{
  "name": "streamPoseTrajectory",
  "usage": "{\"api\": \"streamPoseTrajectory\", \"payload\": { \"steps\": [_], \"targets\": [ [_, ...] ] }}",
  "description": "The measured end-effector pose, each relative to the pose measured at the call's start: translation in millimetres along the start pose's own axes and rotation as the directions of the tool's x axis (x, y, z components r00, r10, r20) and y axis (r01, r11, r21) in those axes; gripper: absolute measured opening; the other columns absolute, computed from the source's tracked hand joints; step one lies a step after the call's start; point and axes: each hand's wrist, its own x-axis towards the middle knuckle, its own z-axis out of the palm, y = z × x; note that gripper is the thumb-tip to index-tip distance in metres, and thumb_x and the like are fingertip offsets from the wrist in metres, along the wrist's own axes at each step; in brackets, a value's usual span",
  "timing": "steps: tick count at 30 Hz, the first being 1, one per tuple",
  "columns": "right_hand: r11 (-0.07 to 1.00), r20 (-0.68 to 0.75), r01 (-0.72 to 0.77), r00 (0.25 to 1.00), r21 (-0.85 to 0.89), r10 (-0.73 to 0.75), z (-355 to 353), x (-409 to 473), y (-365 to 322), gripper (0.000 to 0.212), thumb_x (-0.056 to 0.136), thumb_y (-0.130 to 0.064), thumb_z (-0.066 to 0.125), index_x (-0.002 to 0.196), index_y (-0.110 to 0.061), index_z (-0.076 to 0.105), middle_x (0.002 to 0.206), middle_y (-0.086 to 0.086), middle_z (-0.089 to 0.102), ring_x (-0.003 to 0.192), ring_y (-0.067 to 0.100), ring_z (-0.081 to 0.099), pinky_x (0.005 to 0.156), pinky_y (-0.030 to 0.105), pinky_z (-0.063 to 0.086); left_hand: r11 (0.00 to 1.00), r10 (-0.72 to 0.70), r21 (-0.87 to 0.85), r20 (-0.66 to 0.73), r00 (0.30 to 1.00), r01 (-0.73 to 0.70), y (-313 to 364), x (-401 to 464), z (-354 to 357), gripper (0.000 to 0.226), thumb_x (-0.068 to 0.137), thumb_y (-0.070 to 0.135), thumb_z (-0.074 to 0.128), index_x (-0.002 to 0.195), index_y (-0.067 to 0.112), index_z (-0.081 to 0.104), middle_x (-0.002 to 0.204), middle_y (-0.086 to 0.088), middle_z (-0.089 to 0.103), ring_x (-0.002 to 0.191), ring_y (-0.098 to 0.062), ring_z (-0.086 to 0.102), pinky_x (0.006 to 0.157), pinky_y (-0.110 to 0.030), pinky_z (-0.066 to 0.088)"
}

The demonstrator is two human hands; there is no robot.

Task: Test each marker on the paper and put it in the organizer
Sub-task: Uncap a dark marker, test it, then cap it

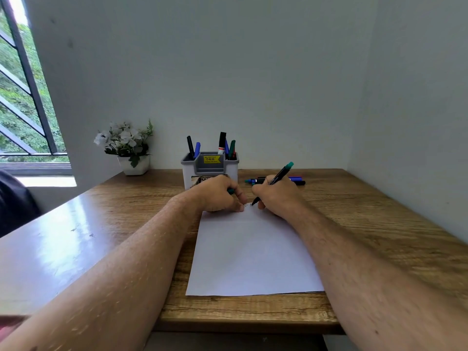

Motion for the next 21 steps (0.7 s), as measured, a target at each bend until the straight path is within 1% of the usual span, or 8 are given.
{"api": "streamPoseTrajectory", "payload": {
  "steps": [3,5,8,11,13,17,19,21],
  "targets": [
    [1.0,0.018,-0.001,1.0,-0.005,0.001,0.7,1.2,0.9,0.02,0.084,-0.026,0.065,0.093,-0.009,0.067,0.08,0.002,0.076,0.056,0.003,0.059,0.051,0.021,0.04,1.0,-0.002,0.003,0.0,1.0,0.002,-0.9,1.5,0.8,0.014,0.082,0.025,0.077,0.095,0.03,0.073,0.1,0.006,0.066,0.094,-0.012,0.059,0.095,-0.036,0.047],
    [1.0,0.015,0.006,1.0,-0.013,-0.006,0.7,1.7,0.8,0.017,0.084,-0.025,0.064,0.089,-0.01,0.066,0.081,0.005,0.076,0.057,0.005,0.059,0.051,0.022,0.04,1.0,-0.007,0.002,-0.003,1.0,0.007,-1.9,2.3,0.9,0.014,0.081,0.026,0.078,0.094,0.031,0.073,0.103,0.006,0.067,0.096,-0.012,0.06,0.097,-0.036,0.047],
    [1.0,-0.014,0.022,1.0,-0.007,-0.022,0.4,1.9,1.0,0.011,0.082,-0.022,0.064,0.077,-0.013,0.061,0.083,0.01,0.075,0.058,0.009,0.057,0.05,0.022,0.04,1.0,-0.008,0.002,-0.007,1.0,0.008,-1.3,1.2,0.8,0.014,0.082,0.026,0.078,0.094,0.03,0.072,0.091,0.009,0.064,0.086,-0.01,0.058,0.089,-0.032,0.047],
    [1.0,-0.032,0.015,0.999,0.001,-0.015,1.1,3.9,2.1,0.01,0.079,-0.022,0.064,0.076,-0.014,0.06,0.083,0.01,0.075,0.066,0.014,0.061,0.054,0.024,0.043,1.0,-0.002,-0.01,-0.015,1.0,0.002,0.2,0.0,0.5,0.015,0.082,0.025,0.078,0.096,0.028,0.073,0.081,0.011,0.059,0.077,-0.008,0.055,0.082,-0.029,0.045],
    [1.0,-0.038,0.003,0.999,0.003,-0.003,1.2,5.4,3.0,0.011,0.078,-0.024,0.064,0.077,-0.015,0.059,0.083,0.01,0.074,0.073,0.018,0.064,0.058,0.026,0.047,1.0,0.0,-0.004,-0.012,1.0,0.0,0.1,0.6,0.2,0.014,0.083,0.025,0.077,0.096,0.028,0.072,0.08,0.011,0.059,0.077,-0.006,0.054,0.082,-0.028,0.044],
    [0.999,-0.036,0.026,0.999,0.029,-0.025,-0.8,3.7,1.4,0.015,0.082,-0.024,0.064,0.071,-0.016,0.056,0.081,0.009,0.074,0.063,0.012,0.059,0.052,0.024,0.039,1.0,0.006,-0.015,-0.023,1.0,-0.006,-0.4,-0.3,-0.1,0.01,0.085,0.024,0.075,0.094,0.027,0.072,0.089,0.009,0.064,0.082,-0.008,0.057,0.081,-0.029,0.044],
    [0.995,-0.062,0.059,0.997,0.078,-0.054,-2.3,3.3,-1.5,0.015,0.083,-0.023,0.063,0.071,-0.017,0.057,0.073,0.003,0.07,0.059,0.011,0.054,0.05,0.024,0.036,0.993,0.015,-0.114,-0.111,0.994,-0.028,1.1,0.4,-1.7,0.005,0.091,0.023,0.066,0.091,0.02,0.07,0.087,0.004,0.065,0.08,-0.011,0.058,0.08,-0.032,0.048],
    [0.97,-0.065,0.084,0.995,0.227,-0.071,-3.3,5.1,-4.3,0.016,0.084,-0.017,0.062,0.071,-0.017,0.054,0.064,0.002,0.059,0.052,0.012,0.047,0.046,0.023,0.033,0.91,-0.055,-0.413,-0.194,0.979,-0.03,4.6,0.9,-5.8,0.018,0.096,0.02,0.051,0.081,0.013,0.059,0.074,0.001,0.056,0.066,-0.014,0.05,0.063,-0.03,0.044]
  ]
}}
